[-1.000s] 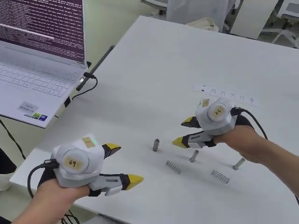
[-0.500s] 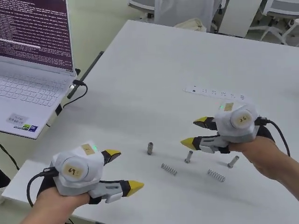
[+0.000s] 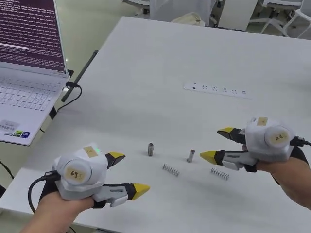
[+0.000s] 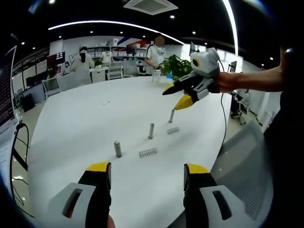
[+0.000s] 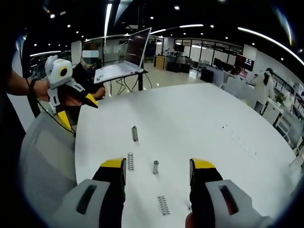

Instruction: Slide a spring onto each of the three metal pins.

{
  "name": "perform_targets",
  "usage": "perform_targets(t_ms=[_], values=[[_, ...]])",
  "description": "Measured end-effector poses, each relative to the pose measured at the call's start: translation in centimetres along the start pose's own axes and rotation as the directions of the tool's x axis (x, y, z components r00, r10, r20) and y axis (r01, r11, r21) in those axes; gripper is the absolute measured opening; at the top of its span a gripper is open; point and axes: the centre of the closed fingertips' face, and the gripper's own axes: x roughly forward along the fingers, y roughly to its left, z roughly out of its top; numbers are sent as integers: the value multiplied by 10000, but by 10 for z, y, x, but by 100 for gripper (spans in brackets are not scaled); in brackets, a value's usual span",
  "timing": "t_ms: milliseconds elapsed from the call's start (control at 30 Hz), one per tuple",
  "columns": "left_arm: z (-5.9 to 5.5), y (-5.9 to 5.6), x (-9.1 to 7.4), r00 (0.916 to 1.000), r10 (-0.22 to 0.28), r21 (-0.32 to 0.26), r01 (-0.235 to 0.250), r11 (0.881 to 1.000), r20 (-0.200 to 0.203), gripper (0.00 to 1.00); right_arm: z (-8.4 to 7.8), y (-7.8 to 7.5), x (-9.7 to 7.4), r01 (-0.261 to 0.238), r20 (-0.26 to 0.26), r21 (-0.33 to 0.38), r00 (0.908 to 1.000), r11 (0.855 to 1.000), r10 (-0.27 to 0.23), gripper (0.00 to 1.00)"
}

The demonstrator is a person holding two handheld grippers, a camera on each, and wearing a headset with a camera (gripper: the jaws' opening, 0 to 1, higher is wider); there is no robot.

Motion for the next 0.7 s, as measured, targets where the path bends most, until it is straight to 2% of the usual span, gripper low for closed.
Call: perform_targets(t_ms=[167,400,700], values=[[0,-1,1,10000,-48,24,49,10000,-48,57,-9,-2,-19,374,209,420,9990,9984,-383,54],[0,-5,6,9998,-177,82,177,9998,-117,57,-17,-1,-37,813,459,886,9953,9927,-856,55],[4,-8,11,9995,-280,137,281,9995,-116,58,-33,5,-58,1171,472,1451,9910,9825,-1251,59]])
